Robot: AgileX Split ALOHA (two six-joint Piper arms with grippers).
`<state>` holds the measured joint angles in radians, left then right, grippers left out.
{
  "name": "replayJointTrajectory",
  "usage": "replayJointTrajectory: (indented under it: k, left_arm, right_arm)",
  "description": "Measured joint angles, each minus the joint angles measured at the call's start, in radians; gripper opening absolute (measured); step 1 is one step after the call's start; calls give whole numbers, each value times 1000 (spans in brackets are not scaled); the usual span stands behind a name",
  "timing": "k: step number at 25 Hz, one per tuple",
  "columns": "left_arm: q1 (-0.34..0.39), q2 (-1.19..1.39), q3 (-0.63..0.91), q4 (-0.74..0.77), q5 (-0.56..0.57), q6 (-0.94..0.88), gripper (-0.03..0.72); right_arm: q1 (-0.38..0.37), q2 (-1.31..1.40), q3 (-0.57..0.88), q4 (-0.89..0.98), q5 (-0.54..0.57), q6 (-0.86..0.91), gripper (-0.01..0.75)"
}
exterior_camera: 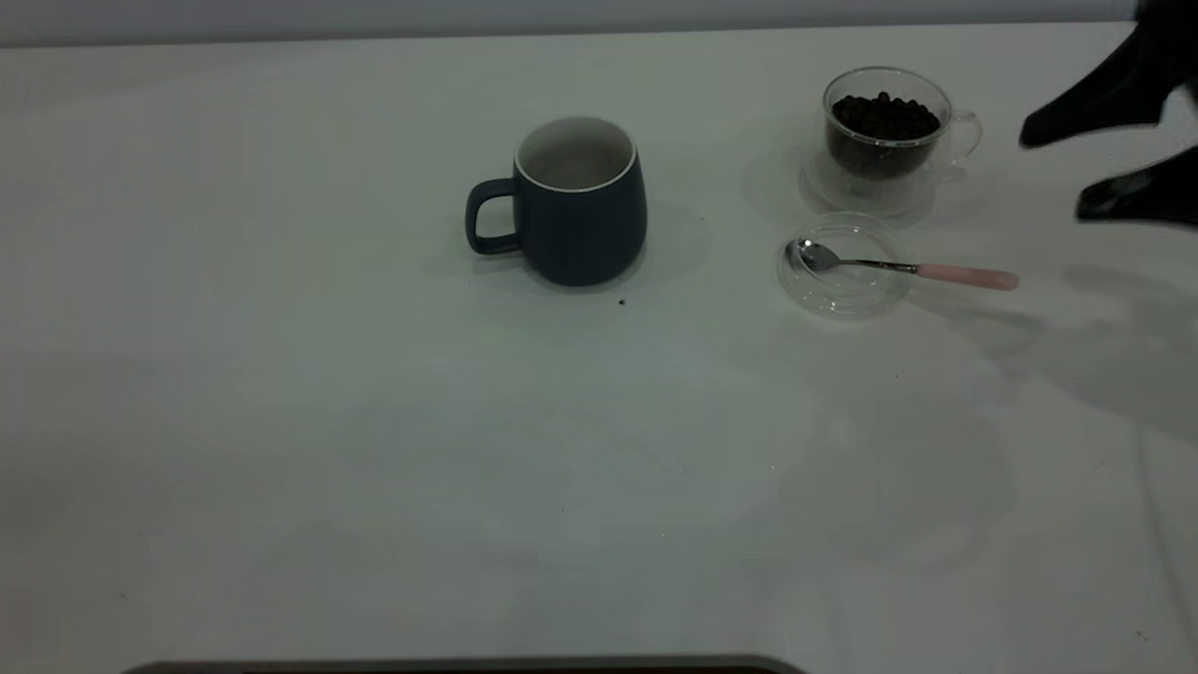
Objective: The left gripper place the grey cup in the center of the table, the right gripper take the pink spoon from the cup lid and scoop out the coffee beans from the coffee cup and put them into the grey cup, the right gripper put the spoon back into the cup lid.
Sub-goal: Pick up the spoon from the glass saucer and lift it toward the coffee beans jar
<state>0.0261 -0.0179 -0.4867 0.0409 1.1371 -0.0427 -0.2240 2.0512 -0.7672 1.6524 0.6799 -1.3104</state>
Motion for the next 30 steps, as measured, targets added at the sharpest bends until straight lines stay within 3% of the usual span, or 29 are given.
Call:
replayJointTrajectory:
  k: [7, 17, 30]
  left_arm:
    - [0, 0, 0, 0, 0, 0, 569]
    - [0, 0, 0, 0, 0, 0, 569]
    - [0, 0, 0, 0, 0, 2, 569]
  right_arm:
    - [0, 189, 0, 139, 63, -103, 629]
    - [-13, 294, -55, 150, 66, -105, 623]
    - [-13, 389, -133, 152, 173, -108, 600]
